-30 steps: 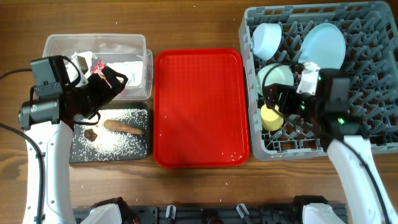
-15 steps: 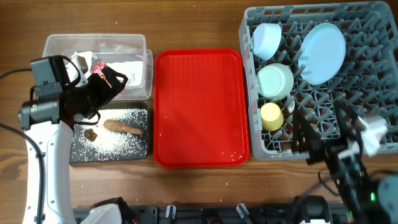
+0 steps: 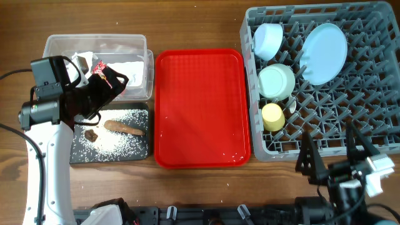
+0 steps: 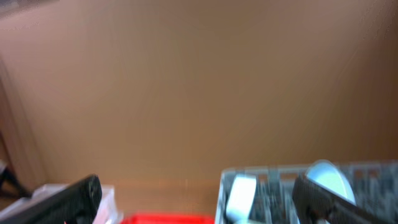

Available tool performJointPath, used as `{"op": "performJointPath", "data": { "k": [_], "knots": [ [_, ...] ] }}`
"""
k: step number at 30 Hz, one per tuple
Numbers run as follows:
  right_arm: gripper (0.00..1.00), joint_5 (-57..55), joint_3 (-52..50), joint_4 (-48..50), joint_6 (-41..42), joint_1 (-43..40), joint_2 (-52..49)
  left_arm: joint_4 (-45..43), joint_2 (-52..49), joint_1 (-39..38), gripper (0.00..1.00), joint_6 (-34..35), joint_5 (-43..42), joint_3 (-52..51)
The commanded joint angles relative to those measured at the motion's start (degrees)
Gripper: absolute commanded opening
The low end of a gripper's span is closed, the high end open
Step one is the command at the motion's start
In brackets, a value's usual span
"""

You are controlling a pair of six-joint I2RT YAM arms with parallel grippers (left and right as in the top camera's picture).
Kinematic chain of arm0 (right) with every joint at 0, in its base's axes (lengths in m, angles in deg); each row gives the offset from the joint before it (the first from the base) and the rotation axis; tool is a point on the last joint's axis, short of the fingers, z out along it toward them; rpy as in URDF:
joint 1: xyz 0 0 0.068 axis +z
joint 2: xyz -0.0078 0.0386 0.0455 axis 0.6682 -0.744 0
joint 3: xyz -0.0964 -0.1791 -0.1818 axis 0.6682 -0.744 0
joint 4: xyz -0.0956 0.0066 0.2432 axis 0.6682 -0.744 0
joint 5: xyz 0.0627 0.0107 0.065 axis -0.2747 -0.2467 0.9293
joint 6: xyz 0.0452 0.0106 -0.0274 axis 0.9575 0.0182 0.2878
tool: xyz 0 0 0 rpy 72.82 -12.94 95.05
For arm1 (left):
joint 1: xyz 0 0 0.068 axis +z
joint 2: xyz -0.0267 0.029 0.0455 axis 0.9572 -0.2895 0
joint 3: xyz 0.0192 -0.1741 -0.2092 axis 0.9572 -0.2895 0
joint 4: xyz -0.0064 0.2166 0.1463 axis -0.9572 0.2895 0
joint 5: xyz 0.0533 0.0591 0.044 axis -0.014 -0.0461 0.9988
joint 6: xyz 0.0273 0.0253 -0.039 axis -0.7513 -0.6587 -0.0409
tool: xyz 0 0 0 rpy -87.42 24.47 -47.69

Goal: Sort waste into correct bins and load items into the dishwasher rack

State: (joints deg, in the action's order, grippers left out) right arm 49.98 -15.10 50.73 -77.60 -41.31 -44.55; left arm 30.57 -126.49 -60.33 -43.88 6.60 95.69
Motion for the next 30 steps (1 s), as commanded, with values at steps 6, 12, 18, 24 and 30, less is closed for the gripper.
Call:
{"op": "performJointPath", "data": {
  "k": [6,12,18,24,30],
  "knots": [
    [1.00,-1.38,-17.44,26.88,0.07,0.33,0.81,-0.17,-0.17,0.31,1.00,0.31,0.13,-0.24],
    [1.00,-1.33,-26.80,33.44,0.11,0.33,0.83,-0.17,-0.17,0.31,1.00,0.31,0.13,-0.24],
    [1.00,-1.40,-32.79,32.83,-3.17,2.21,0.83,-0.17,-0.17,0.31,1.00,0.31,0.13,-0.24],
    [1.00,-1.36,-32.68,20.44,-14.05,4.79,0.85,-0.17,-0.17,0.31,1.00,0.31,0.13,-0.24],
    [1.00,-4.24,-32.65,19.87,-20.79,4.79,0.85,-0.15,-0.17,0.31,1.00,0.31,0.13,-0.24]
  ]
}}
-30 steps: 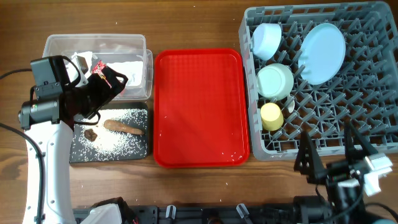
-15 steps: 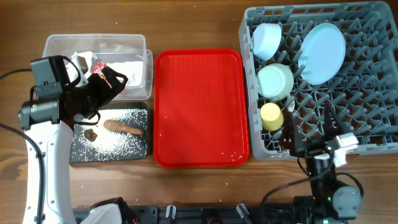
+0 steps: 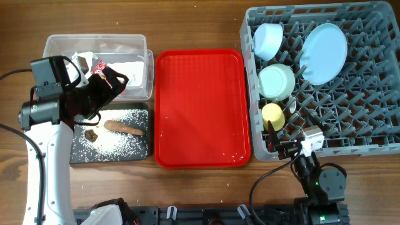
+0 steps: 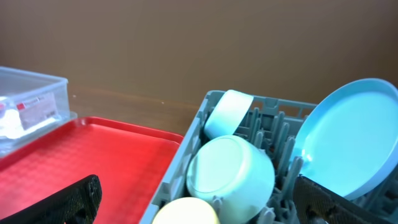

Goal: Sort waste into correct bins and load items into the dishwasher rack

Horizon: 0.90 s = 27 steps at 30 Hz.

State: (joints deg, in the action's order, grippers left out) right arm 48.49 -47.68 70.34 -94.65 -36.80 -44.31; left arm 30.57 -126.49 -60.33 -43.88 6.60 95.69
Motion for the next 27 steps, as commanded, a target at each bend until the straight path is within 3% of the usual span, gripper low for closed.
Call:
{"op": "performJointPath", "data": {
  "k": [1,6,10,27],
  "knots": [
    [1.00,-3.39,-0.07,0.35,-3.61,0.28,0.61,-0.17,-0.17,0.31,1.00,0.31,0.13,-0.24],
    [1.00,-4.04,-0.07,0.87,-3.17,0.28,0.61,-0.17,-0.17,0.31,1.00,0.31,0.13,-0.24],
    [1.00,-9.38,-0.07,-0.07,5.18,0.17,0.61,-0.17,-0.17,0.31,1.00,0.31,0.13,-0.24],
    [1.00,-9.31,-0.07,-0.09,5.27,0.13,0.57,-0.17,-0.17,0.31,1.00,0.31,0.13,-0.24]
  ]
}}
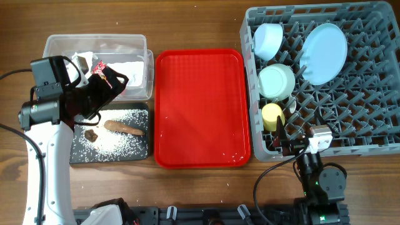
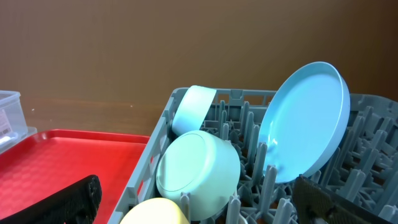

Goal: Sort waste into correct bins and load items into the dishwasher rack

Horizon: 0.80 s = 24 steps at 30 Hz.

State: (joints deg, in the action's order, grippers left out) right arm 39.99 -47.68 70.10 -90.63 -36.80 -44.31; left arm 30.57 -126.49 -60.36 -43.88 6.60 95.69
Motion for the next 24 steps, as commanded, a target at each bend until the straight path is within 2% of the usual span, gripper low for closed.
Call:
{"op": "performJointPath", "data": {
  "k": [1,17,24],
  "knots": [
    [1.00,-0.81,-0.07,0.15,1.22,0.13,0.57,-0.17,-0.17,0.33,1.00,0.31,0.13,-0.24],
    [1.00,-0.81,-0.07,0.15,1.22,0.13,0.57,-0.13,0.22,-0.42,1.00,0.31,0.13,-0.24],
    [1.00,-0.81,-0.07,0.15,1.22,0.13,0.57,-0.15,10.67,-12.09,1.00,0.31,0.13,-0.24]
  ]
}}
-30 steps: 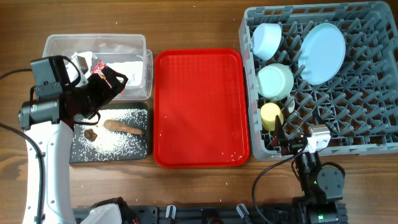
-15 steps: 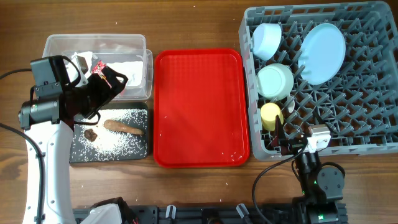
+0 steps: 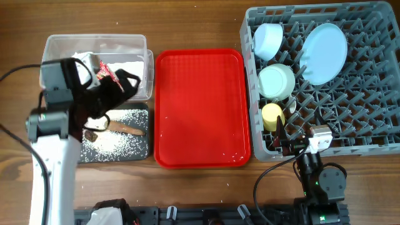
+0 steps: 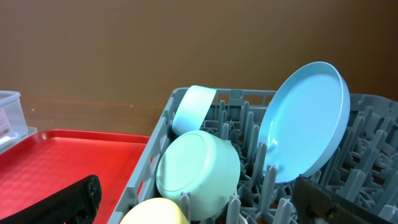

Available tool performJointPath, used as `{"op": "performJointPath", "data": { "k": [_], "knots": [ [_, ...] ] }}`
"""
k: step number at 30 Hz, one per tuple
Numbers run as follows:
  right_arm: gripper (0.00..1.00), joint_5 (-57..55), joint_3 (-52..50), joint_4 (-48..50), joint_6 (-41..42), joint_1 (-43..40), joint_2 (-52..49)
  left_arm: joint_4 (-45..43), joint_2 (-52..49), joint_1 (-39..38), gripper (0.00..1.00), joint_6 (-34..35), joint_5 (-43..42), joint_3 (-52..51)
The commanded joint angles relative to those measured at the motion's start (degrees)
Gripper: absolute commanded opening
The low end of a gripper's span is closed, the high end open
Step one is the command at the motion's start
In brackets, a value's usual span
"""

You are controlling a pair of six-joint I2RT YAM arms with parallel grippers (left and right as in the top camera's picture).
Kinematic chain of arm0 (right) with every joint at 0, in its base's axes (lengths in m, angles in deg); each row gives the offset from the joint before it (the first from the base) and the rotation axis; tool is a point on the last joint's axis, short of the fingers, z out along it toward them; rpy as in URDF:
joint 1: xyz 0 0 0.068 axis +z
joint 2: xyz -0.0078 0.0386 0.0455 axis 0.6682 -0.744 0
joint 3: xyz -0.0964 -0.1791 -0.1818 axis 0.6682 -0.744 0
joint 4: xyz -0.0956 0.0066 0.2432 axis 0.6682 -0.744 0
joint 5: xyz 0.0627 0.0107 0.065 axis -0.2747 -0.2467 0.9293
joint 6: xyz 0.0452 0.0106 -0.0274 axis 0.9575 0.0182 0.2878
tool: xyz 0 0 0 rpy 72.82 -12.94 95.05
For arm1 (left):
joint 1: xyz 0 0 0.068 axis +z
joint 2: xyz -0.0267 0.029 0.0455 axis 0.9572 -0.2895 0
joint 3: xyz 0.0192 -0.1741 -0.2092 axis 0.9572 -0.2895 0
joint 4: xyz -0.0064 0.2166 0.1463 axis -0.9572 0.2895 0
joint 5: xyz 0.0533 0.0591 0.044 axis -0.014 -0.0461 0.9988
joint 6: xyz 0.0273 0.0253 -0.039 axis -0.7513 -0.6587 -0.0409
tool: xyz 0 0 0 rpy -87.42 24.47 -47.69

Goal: Sort waste into correct bins and load items into the dishwasher rack

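The grey dishwasher rack (image 3: 375, 147) holds a light blue bowl (image 3: 267, 39), a blue plate (image 3: 325, 53), a mint bowl (image 3: 276, 81) and a yellow cup (image 3: 272, 116). The right wrist view shows the same plate (image 4: 305, 118), the mint bowl (image 4: 199, 174) and the cup (image 4: 155, 213). My right gripper (image 4: 199, 214) rests open at the rack's front edge, holding nothing. My left gripper (image 3: 128, 90) hovers where the clear bin (image 3: 94, 40) meets the black tray (image 3: 142, 149), its fingers looking spread. A red-and-white wrapper (image 3: 104, 70) shows beside it in the bin.
The red serving tray (image 3: 200, 106) lies between the bins and the rack. The black tray carries white grains, a brown food piece (image 3: 129, 129) and a small brown scrap (image 3: 91, 134). White paper lies in the clear bin.
My left arm has shifted to the right, its gripper now further over the bin's right end and the black tray. The right arm and the dishes have not moved.
At first my right gripper was raised at the table's front right, facing the wall. Then the arm was folded at the rack's front edge, looking along the dishes, and it shifted slightly right. The left arm stayed still until now.
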State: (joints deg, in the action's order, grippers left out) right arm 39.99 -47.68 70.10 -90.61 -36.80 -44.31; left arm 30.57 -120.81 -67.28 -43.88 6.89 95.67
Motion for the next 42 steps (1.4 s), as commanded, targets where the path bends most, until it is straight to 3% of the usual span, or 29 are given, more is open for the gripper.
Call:
{"op": "performJointPath", "data": {
  "k": [1,9,20,28,35,42],
  "knots": [
    [1.00,-0.81,-0.07,0.15,1.20,0.13,0.57,-0.15,6.27,-7.23,1.00,0.31,-0.15,-0.22],
    [1.00,-0.81,-0.07,0.15,1.25,0.13,0.57,-0.09,14.88,-16.59,1.00,0.31,-0.15,-0.24],
    [1.00,-0.81,-0.07,0.15,1.22,0.13,0.57,9.40,22.97,-18.12,1.00,0.28,-0.15,-0.26],
    [1.00,-0.81,-0.07,0.15,1.22,0.13,0.57,8.63,30.91,-18.10,1.00,0.24,0.39,-8.04],
    [0.99,-0.81,-0.07,0.15,1.20,0.13,0.57,-9.27,42.69,-17.18,1.00,0.35,2.16,-25.86],
    [1.00,-0.81,-0.07,0.15,1.22,0.13,0.57,-41.77,53.96,-14.36,1.00,0.31,2.23,-44.92]
  ]
}}
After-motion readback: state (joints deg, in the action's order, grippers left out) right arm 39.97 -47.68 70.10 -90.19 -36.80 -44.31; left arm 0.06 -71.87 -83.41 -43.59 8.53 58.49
